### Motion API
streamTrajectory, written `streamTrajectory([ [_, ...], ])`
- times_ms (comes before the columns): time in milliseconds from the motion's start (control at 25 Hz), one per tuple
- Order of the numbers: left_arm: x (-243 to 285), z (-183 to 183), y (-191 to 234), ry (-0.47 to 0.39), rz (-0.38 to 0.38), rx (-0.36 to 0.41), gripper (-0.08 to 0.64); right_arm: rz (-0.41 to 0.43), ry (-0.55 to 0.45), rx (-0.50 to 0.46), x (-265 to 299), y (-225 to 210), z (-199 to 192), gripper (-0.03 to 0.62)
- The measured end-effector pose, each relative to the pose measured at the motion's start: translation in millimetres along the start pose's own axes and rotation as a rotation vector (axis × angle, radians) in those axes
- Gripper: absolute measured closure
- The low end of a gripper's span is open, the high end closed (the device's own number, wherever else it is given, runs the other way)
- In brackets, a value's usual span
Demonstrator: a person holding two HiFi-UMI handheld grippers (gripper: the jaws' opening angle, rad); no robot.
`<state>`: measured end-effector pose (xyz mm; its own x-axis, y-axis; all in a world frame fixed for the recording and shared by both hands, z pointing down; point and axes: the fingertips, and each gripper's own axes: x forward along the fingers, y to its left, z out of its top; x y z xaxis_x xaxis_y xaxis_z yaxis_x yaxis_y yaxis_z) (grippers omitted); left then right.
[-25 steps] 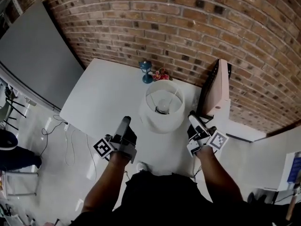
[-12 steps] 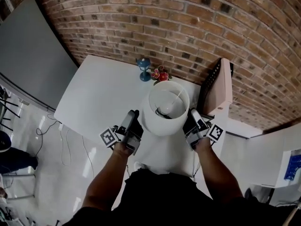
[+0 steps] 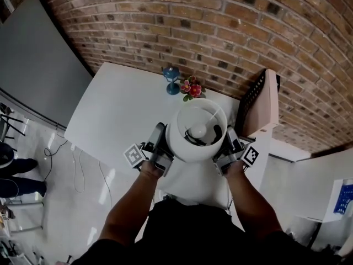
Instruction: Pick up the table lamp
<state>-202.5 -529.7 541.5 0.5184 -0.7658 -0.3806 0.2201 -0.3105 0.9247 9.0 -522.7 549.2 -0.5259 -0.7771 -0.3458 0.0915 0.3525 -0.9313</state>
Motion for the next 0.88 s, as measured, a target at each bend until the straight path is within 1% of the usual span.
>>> streamTrajectory([
  [120,6,-6,2,0.000,-0.024,-0.052,0.087,0.036,-0.008,0.046,5,4,-3,0.032],
  [280,11,-17,8,0.026,-0.047,-0.120,0.087,0.071,0.012,0.111,12,5,-11,0.031],
  [400,14,-19,10,0.025,-0.062,-0.148,0.087,0.091,0.022,0.153,16,5,-15,0.028],
  [520,15,-17,14,0.011,-0.068,-0.166,0.087,0.108,0.024,0.172,17,6,-19,0.029],
  [600,15,-16,14,0.010,-0.082,-0.197,0.087,0.125,0.013,0.196,19,9,-23,0.029],
  [680,16,-18,12,0.020,-0.099,-0.227,0.089,0.146,0.008,0.218,20,12,-25,0.042],
  [760,17,-21,9,0.033,-0.115,-0.246,0.089,0.168,0.016,0.229,21,16,-26,0.068],
  [880,17,-25,4,0.047,-0.131,-0.250,0.092,0.183,0.019,0.243,20,20,-26,0.094],
])
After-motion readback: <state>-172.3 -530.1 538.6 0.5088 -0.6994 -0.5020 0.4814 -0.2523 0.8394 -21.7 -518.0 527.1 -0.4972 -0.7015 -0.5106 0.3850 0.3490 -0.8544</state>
